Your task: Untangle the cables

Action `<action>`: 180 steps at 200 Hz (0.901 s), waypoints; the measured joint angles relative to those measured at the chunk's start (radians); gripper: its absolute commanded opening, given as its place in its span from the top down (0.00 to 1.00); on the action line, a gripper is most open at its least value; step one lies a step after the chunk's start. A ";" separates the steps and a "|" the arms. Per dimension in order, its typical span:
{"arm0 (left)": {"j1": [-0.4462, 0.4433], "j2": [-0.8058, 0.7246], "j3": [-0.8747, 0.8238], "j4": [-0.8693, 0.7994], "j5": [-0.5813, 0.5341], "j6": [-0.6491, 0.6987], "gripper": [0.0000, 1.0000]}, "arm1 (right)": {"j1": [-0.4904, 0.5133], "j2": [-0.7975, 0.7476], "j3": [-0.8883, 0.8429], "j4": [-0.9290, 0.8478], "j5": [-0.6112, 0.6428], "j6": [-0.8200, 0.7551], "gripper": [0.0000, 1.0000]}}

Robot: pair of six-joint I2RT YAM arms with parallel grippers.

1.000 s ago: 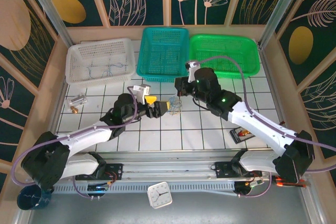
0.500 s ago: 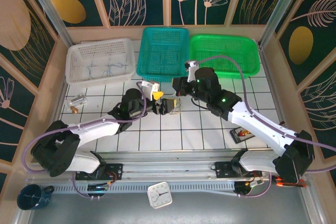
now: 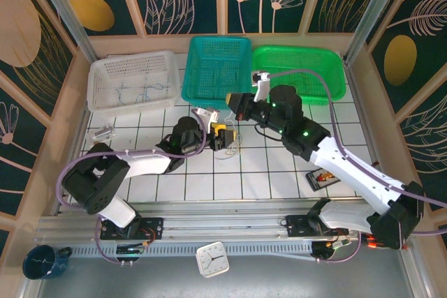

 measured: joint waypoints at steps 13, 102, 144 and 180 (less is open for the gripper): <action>0.000 0.018 -0.016 0.018 0.000 -0.002 0.42 | -0.001 -0.013 0.013 0.013 0.000 0.012 1.00; 0.000 0.060 -0.107 0.067 -0.001 -0.019 0.40 | -0.069 -0.026 0.066 0.107 -0.050 0.082 1.00; 0.000 0.100 -0.123 0.097 -0.001 -0.031 0.43 | -0.088 -0.025 0.122 0.158 -0.106 0.135 1.00; 0.000 0.127 -0.137 0.114 -0.001 -0.039 0.47 | -0.094 -0.025 0.174 0.208 -0.148 0.175 1.00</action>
